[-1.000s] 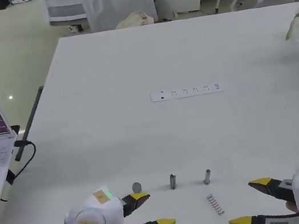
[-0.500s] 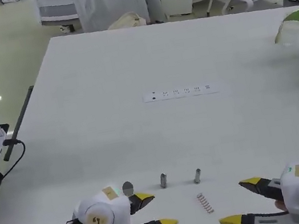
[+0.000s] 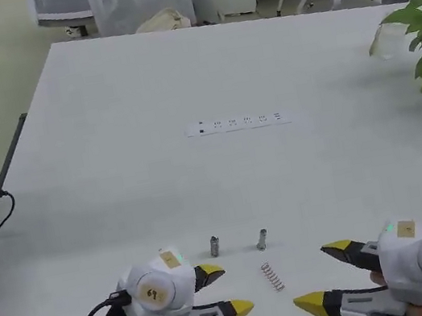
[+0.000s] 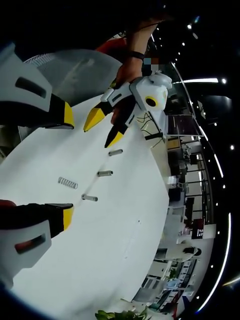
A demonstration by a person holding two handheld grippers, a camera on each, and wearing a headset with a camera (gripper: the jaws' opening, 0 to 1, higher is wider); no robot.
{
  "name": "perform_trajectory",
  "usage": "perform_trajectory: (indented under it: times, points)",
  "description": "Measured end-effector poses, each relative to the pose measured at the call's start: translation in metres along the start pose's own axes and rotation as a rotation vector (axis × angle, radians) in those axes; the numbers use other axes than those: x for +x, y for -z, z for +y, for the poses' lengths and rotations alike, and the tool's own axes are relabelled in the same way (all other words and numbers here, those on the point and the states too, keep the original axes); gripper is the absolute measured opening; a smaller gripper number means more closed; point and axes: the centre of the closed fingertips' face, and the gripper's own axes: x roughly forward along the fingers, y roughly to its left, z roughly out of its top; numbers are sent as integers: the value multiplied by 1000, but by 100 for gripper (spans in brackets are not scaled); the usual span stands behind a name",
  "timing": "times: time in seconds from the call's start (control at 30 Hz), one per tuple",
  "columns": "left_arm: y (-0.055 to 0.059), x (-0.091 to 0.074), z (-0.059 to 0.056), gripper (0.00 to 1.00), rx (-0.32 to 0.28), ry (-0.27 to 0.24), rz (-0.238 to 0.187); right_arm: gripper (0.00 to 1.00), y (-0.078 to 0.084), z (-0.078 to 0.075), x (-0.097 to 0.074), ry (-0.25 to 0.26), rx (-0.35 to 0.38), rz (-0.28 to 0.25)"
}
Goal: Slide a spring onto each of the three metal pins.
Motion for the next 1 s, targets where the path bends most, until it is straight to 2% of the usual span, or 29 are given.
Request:
perform_trajectory:
  times: [0.37,0.67,0.77,1.0]
  points:
    - [0,25,-4,34,45,63,34,58,3,0,-3,4,16,9]
    - [-2,48,-10,34,125,123,79,58,8,0,-6,3,26,22]
    - [-3,55,-10,34,134,137,87,58,7,-1,-6,4,32,20]
    - [3,67,-11,34,153,161,114,58,9,-1,-5,2,40,20]
